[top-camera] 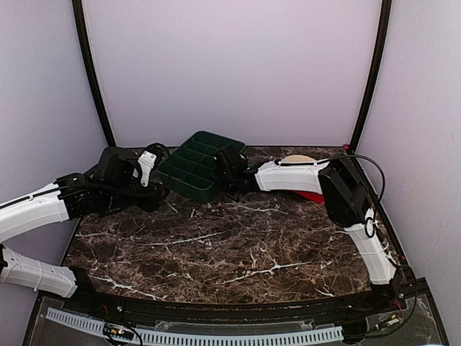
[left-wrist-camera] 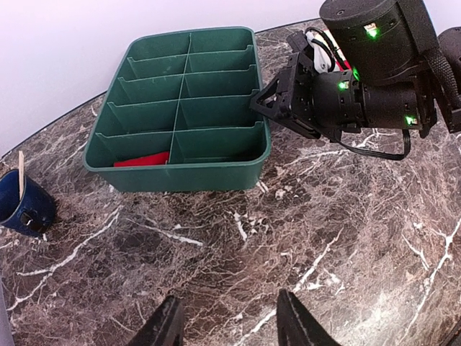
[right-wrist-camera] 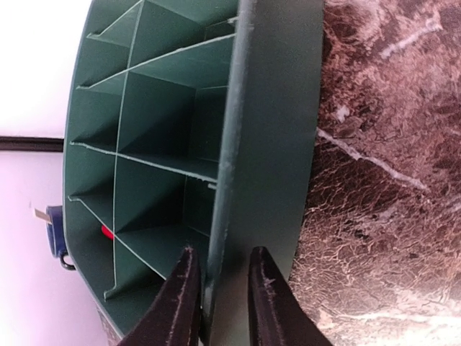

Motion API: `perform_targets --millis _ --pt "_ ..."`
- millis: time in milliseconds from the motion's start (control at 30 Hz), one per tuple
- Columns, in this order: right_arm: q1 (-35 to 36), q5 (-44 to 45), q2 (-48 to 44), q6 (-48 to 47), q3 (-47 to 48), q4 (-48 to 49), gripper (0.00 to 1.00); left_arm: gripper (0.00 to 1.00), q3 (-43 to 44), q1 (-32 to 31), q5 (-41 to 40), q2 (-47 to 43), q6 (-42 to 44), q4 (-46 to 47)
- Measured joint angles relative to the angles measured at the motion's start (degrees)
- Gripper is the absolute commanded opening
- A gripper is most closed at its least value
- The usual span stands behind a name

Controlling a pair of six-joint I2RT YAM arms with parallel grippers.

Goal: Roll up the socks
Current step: Pick up the sock from the center of the board.

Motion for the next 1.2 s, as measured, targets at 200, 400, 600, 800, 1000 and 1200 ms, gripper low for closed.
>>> perform_targets --millis 200,400,600,800,1000,1200 --pt "0.0 -2.1 -2.7 -4.7 -3.8 2.7 0.37 0.46 0.0 0.0 0.4 0.5 0.0 0.2" --pt "0.1 -4.1 -6.4 -11.6 -4.3 4.6 0.47 0.47 0.0 0.0 0.1 0.6 0.5 0.2" --pt "0.5 -5.0 -11.5 -19.2 -6.3 5.3 0.49 0.53 0.2 0.0 -0.2 0.9 2.2 2.2" --pt "1.1 -1.6 -20.0 -29.3 -15.4 5.5 0.54 0.93 0.2 0.0 2.5 0.9 4.5 6.9" --pt "1.3 10.7 -31.7 -38.7 -31.9 8.6 0.72 0.99 -1.1 0.0 7.7 0.0 5.3 16.1" --pt "-3.4 12.0 -40.5 -43.1 -45.5 15.3 1.0 0.99 -5.4 0.0 12.5 -1.3 3.5 25.4"
